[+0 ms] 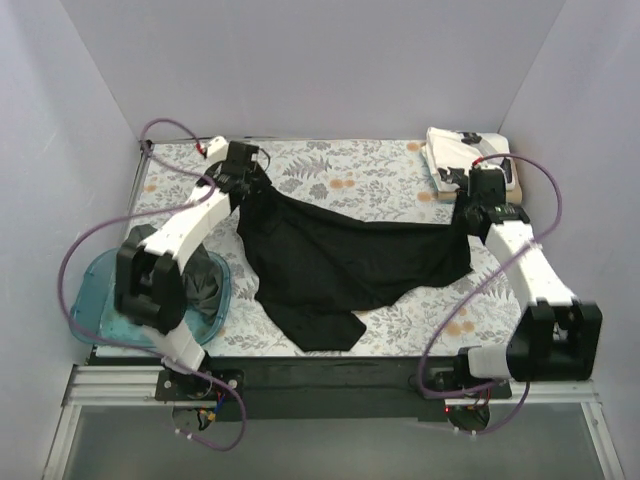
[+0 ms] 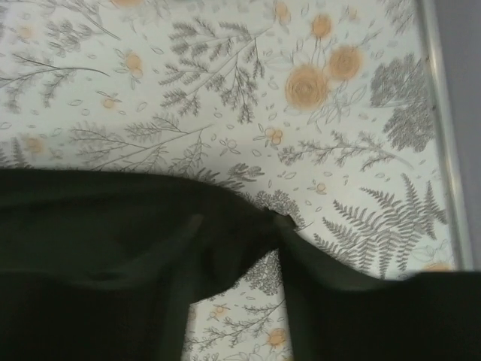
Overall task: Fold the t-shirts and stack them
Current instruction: Flatten the tshirt out
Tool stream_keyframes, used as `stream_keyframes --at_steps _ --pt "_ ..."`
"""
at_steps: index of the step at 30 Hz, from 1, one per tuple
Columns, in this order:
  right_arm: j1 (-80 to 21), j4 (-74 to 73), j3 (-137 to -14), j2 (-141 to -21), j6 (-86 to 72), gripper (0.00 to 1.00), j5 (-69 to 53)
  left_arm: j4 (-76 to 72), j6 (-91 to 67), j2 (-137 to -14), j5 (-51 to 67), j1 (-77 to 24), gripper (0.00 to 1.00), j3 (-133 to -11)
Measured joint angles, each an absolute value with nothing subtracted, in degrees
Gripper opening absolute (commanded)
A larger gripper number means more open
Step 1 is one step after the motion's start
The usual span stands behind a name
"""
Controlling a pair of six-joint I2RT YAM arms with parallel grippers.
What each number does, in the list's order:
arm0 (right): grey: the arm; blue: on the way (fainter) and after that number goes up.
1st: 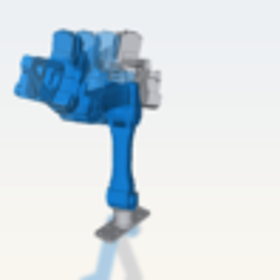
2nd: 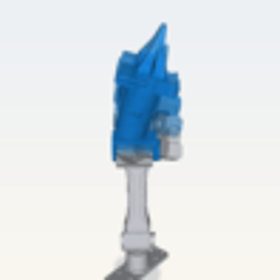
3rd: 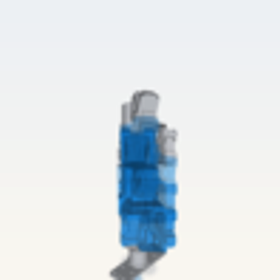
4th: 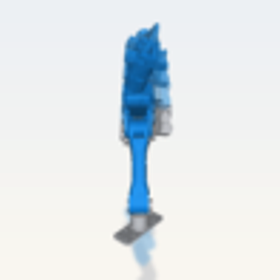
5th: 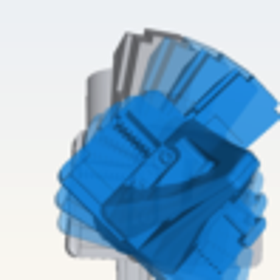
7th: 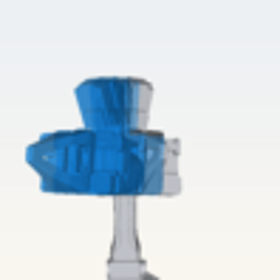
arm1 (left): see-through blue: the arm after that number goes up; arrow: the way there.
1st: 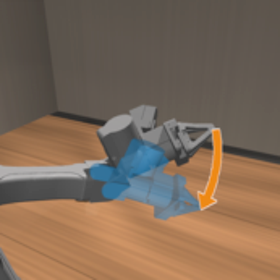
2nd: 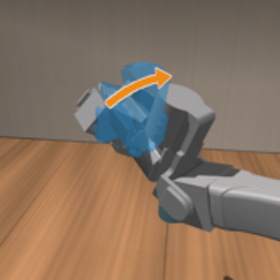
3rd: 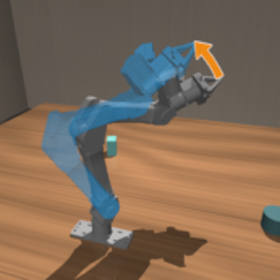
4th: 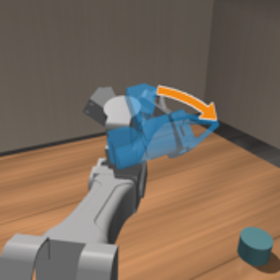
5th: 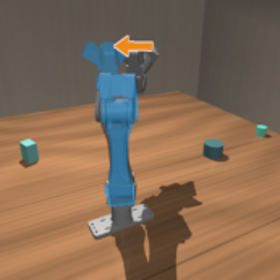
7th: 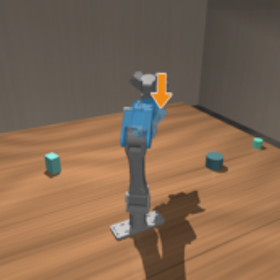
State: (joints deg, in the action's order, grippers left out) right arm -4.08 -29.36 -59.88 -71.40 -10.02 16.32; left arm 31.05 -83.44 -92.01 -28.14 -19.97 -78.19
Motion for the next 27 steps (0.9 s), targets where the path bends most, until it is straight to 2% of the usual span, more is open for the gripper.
stream_keyframes --at_steps 2,6,10,15,19,23,27 --pt "-2.85 -28.88 -60.12 -79.2 -10.2 0.98 16.23 32.77 -82.21 -101.41 -24.97 -19.0 0.86 -83.18" --pt "-2.0 -28.97 -61.52 -84.71 -8.71 0.98 16.23 36.25 -80.73 -115.28 -20.69 -19.27 0.88 -96.36" --pt "-2.0 -28.12 -61.34 -80.27 -8.21 0.98 13.15 36.93 -80.82 -113.43 -16.8 -19.55 0.9 -95.64" --pt "-4.67 -24.69 -54.19 -68.62 -8.32 0.98 6.63 34.26 -82.48 -100.29 -12.29 -20.05 0.91 -81.82" --pt "-15.25 -23.97 -45.89 -62.22 -9.69 0.95 3.55 32.88 -84.95 -88.36 -10.31 -20.78 0.92 -68.71" --pt "-25.54 -23.81 -39.57 -60.1 -12.32 0.92 0.3 31.7 -87.26 -79.35 -8.58 -21.69 0.92 -57.71" --pt "-32.51 -23.57 -37.01 -60.62 -15.05 0.84 0.05 31.18 -89.23 -71.72 -7.33 -22.39 0.92 -48.93"
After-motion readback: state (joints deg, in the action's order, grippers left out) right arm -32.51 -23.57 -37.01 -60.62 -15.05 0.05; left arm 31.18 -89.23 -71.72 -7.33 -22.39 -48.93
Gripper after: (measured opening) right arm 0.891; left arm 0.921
